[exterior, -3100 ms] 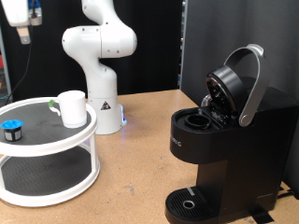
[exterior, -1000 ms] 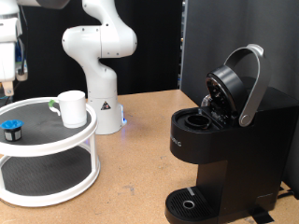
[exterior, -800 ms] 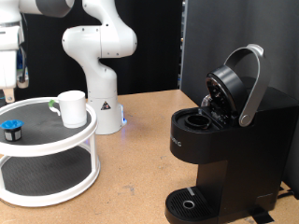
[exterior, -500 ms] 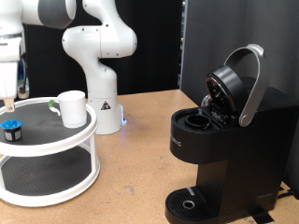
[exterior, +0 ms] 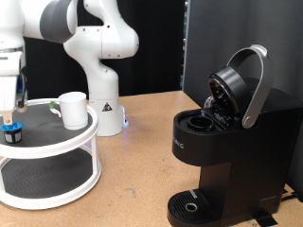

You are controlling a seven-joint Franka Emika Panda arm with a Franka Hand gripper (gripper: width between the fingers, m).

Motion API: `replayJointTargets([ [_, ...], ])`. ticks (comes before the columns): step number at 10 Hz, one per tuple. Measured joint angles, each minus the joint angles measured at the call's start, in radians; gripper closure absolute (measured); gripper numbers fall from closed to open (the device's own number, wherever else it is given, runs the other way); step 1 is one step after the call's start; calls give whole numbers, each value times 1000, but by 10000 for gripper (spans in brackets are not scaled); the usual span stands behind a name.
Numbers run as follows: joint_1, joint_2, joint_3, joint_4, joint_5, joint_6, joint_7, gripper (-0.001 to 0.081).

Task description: Make a cup of coffee with the keurig machine

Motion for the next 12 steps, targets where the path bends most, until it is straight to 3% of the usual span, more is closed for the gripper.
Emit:
replayJointTargets([
  [6,-11,61,-1,-43,-9,90,0,6],
  [10,-11,62,-3,-55,-7,95,0,6],
  [12,-11,62,-3,-55,-6,95,0,267],
])
